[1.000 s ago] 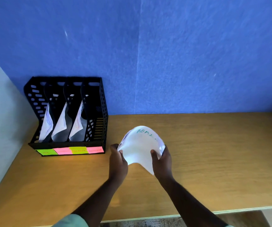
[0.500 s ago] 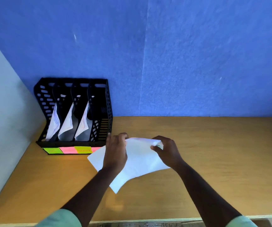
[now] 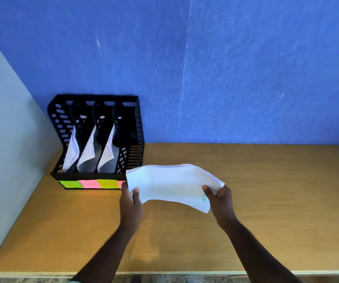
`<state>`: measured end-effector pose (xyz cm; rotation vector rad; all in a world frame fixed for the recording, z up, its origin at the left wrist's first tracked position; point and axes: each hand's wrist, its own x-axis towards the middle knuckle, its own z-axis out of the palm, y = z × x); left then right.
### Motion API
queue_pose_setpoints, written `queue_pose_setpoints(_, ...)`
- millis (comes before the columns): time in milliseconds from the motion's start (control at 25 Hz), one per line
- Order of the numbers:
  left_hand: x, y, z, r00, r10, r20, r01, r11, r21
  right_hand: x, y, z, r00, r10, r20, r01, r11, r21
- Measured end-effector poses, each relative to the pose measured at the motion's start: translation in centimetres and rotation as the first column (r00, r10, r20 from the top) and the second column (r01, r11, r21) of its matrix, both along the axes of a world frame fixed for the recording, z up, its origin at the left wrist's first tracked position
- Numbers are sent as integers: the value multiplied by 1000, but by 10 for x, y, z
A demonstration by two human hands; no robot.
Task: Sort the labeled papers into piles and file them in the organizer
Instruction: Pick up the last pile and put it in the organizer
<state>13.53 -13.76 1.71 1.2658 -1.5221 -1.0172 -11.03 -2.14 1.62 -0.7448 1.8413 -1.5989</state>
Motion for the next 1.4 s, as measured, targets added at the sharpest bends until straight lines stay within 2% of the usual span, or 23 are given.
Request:
queue_pose_setpoints(160,6,20,-22,1000,21,14,-21,1000,-6,16,9,-9,994,-31,-105,31,1000,0)
queue_pose_setpoints(320,10,26,-38,998,-13,64,14,1000,-11,30,18,-23,992,-101,-78,107,991,77)
queue_pose_setpoints(440,7,19,-38,993,15,113,-16,1000,2,31,12,-19,979,-168,-113,175,983,56)
queue_pose_setpoints(600,7,20,-39,997,-13,81,15,999,-30,30,11,-23,973,-182,-140,187,982,23)
queue_pose_setpoints(840,-1,13,-40,995,-10,104,4,998,61,30,8,-27,974,-154,-164,170,981,89)
queue_pose_setpoints(960,2,4,-34,987,36,156,-46,997,66,24,2,-19,957,-229,-177,247,966,81)
queue_pose_setpoints(1040,2,-2,-29,989,50,136,-63,993,98,21,4,-21,947,-275,-166,301,941,153)
queue_pose_setpoints(1120,-2,-6,-27,995,76,61,-87,974,207,23,7,-28,952,-307,-14,295,901,318)
queue_pose_setpoints(1200,-7,-6,-29,997,65,-35,-51,949,311,28,12,-33,906,-339,254,223,892,392)
queue_pose_setpoints(1240,-8,-5,-30,995,60,-79,-28,932,362,29,13,-34,850,-323,416,169,915,366)
queue_pose_setpoints(1320,-10,-1,-32,984,67,-163,12,899,438,33,12,-30,732,-165,661,44,980,195)
queue_pose_setpoints(1400,-7,4,-35,957,41,-287,99,884,457,37,7,-22,710,-7,704,-16,1000,26)
